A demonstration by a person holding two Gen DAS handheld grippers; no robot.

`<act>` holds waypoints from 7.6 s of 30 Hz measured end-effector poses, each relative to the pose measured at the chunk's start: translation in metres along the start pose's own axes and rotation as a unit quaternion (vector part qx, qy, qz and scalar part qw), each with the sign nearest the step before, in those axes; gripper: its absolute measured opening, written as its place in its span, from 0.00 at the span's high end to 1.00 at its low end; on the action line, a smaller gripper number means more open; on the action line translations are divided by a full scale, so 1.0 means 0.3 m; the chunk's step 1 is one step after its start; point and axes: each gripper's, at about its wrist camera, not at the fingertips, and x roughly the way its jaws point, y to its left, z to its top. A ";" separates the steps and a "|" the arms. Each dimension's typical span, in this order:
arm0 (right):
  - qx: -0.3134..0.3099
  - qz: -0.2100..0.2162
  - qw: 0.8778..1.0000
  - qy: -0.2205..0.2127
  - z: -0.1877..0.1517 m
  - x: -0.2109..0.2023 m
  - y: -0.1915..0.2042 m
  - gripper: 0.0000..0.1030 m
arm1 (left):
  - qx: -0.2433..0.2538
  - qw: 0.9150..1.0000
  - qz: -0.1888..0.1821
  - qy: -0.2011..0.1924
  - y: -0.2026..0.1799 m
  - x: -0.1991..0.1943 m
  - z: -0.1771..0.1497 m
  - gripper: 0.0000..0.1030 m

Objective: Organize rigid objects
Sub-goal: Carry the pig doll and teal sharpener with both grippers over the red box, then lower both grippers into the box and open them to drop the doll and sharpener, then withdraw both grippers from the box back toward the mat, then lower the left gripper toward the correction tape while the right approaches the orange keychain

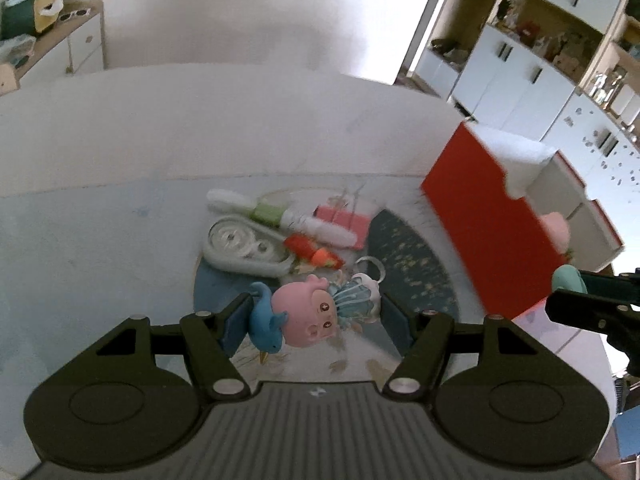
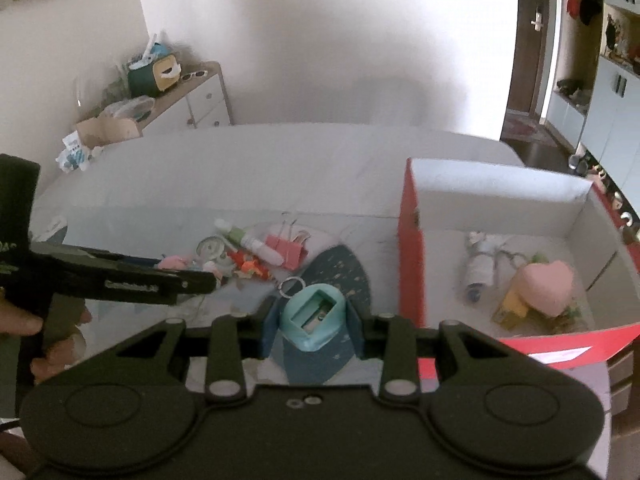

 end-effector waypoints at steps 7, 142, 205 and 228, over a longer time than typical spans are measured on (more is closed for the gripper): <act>-0.001 -0.007 1.000 -0.021 0.023 -0.058 -0.086 0.66 | 0.018 0.999 -0.013 -0.029 -0.099 -0.072 0.062 0.33; -0.013 0.029 0.998 -0.054 0.063 -0.192 -0.518 0.01 | 0.135 0.987 -0.043 -0.071 -0.782 0.004 0.256 0.20; 0.000 0.055 0.994 0.091 0.093 0.453 0.151 0.32 | 0.175 0.984 -0.009 -0.013 0.143 0.329 -0.007 0.18; 0.061 0.055 0.989 0.124 0.116 0.597 0.156 0.59 | 0.268 0.958 -0.087 -0.046 0.187 0.380 0.016 0.10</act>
